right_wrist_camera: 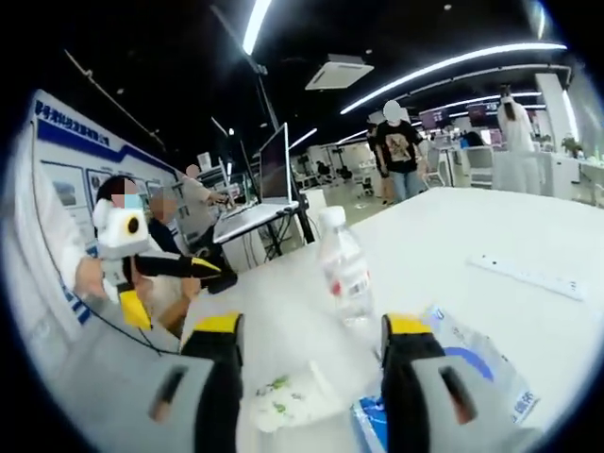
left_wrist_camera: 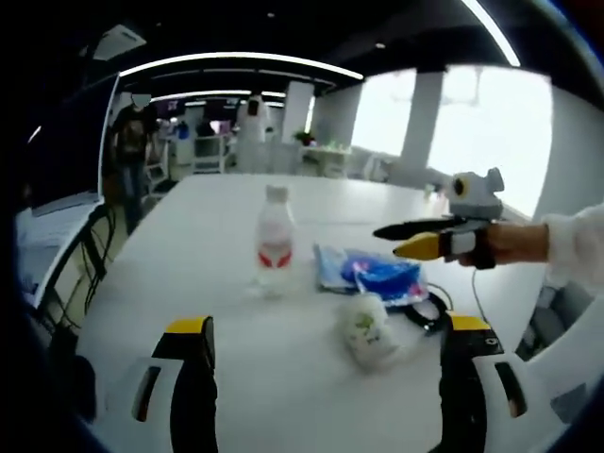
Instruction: Arrange the tabletop items into an orderly group along one side of the table until the central work area is clear of visible clutter.
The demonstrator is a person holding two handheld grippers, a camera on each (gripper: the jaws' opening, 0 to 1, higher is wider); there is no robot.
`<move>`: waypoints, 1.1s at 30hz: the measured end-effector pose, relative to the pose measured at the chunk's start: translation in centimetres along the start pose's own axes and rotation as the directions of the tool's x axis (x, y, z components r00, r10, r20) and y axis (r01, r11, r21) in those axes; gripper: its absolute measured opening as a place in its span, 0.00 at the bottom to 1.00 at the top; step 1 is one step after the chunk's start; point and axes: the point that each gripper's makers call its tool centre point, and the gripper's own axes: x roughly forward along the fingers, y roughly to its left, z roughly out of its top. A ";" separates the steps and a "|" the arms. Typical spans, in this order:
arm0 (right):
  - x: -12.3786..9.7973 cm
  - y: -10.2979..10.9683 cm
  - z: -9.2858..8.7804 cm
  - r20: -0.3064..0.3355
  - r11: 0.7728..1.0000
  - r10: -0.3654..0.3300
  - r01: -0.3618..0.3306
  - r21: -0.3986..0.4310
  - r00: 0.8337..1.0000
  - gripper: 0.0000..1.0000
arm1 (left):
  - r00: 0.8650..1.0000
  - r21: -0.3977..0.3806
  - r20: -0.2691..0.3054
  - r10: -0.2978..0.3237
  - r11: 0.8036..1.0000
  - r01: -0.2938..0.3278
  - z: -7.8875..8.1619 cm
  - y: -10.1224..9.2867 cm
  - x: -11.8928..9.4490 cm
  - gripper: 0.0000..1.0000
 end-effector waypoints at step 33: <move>2.3 1.0 -5.8 -0.147 0.971 0.137 -0.104 0.215 0.980 0.42 | 1.000 -0.026 -0.016 -0.011 1.000 0.011 -4.2 -0.4 -2.5 0.92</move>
